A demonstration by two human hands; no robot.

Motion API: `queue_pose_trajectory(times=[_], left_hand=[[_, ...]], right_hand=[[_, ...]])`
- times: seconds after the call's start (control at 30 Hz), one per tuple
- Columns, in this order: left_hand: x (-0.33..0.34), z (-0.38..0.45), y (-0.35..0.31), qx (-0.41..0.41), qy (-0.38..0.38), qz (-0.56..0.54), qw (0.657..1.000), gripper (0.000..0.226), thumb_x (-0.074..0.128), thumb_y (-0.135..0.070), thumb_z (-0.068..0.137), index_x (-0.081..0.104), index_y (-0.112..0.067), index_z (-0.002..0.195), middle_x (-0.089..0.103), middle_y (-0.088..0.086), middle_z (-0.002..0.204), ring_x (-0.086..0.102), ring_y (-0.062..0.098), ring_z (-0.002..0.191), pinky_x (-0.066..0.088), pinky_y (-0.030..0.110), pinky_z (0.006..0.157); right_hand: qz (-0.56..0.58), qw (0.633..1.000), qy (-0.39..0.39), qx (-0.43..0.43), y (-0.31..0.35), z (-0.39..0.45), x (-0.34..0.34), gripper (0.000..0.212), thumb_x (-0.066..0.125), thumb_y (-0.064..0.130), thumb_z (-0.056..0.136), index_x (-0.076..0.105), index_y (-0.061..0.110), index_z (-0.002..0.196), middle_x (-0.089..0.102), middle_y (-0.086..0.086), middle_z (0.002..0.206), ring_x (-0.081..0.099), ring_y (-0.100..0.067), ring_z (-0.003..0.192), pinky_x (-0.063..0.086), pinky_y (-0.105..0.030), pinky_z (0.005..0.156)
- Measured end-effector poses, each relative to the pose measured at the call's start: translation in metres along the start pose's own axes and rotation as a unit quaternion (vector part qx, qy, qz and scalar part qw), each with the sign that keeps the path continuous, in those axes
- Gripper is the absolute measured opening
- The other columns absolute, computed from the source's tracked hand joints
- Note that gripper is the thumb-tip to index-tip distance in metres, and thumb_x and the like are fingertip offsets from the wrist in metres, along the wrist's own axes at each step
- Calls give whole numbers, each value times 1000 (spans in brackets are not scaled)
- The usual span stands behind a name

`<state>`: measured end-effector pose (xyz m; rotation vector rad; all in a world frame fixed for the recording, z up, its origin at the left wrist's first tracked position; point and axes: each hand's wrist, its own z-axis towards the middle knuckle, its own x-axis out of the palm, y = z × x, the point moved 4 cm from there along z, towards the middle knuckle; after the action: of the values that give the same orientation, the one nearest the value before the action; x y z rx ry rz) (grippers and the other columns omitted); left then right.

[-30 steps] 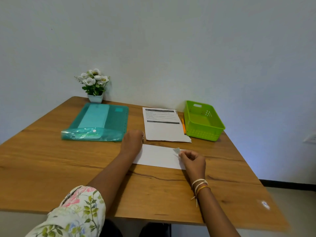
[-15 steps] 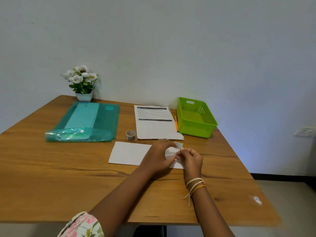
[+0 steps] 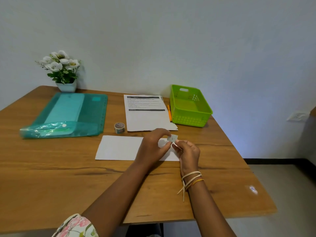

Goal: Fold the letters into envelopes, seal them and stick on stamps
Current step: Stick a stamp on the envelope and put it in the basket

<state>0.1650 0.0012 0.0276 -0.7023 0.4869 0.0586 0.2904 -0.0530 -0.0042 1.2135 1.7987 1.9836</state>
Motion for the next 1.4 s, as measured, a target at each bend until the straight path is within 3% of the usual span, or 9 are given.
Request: queue_pose_trajectory(times=[0.17,0.3,0.5,0.67,0.87,1.0,1.27,1.4], left_hand=[[0,0,8,-17,-35,-25,999,14,74,-15,81,75,-13,95,73,1,100,65,8,95,52,19,83],[-1,3,19,-146,-31,-114,982,12,74,-21,82,76,-20,94,72,-11,90,64,2,91,51,20,80],[3,7,25,-239,16,-138,961,10,73,-25,83,77,-19,89,69,-12,84,61,4,91,44,19,76],[4,6,26,-235,37,-111,965,15,70,-29,85,76,-19,94,71,-6,94,62,11,97,49,31,85],[15,4,25,-169,145,68,972,34,69,-32,85,68,-22,118,63,-6,127,54,12,117,48,31,96],[17,5,24,-156,152,97,971,39,67,-35,87,65,-21,123,62,-6,129,54,12,117,47,26,92],[18,4,25,-160,147,94,971,42,66,-36,87,62,-23,126,61,-3,130,52,14,120,45,25,89],[18,4,25,-153,144,91,974,38,67,-34,87,64,-23,123,63,-3,127,53,13,118,43,23,88]], right_hand=[[-13,999,27,-16,5,-5,3,11,62,-3,85,66,3,77,64,-9,76,60,-17,76,54,-36,82],[-21,999,23,-29,7,-5,3,12,66,0,84,69,9,92,70,-12,93,67,-19,87,56,-35,81],[-87,994,15,-68,10,-9,9,12,66,-1,85,72,9,89,74,-4,81,69,-10,75,57,-22,66],[-114,993,-2,-35,12,-3,5,8,66,0,85,71,5,90,73,-5,80,70,-13,69,59,-23,61],[-342,936,6,81,27,30,-6,9,71,6,83,71,1,90,67,-9,70,59,-11,56,54,-17,49],[-425,899,13,108,28,41,-1,5,75,7,79,71,10,77,69,-10,73,62,-12,58,56,-20,53],[-473,874,4,109,26,46,8,7,77,11,75,73,7,79,69,-11,69,61,-14,55,51,-22,50],[-466,878,-10,106,21,48,10,9,79,9,71,73,5,76,69,-12,66,64,-19,56,60,-34,64]])
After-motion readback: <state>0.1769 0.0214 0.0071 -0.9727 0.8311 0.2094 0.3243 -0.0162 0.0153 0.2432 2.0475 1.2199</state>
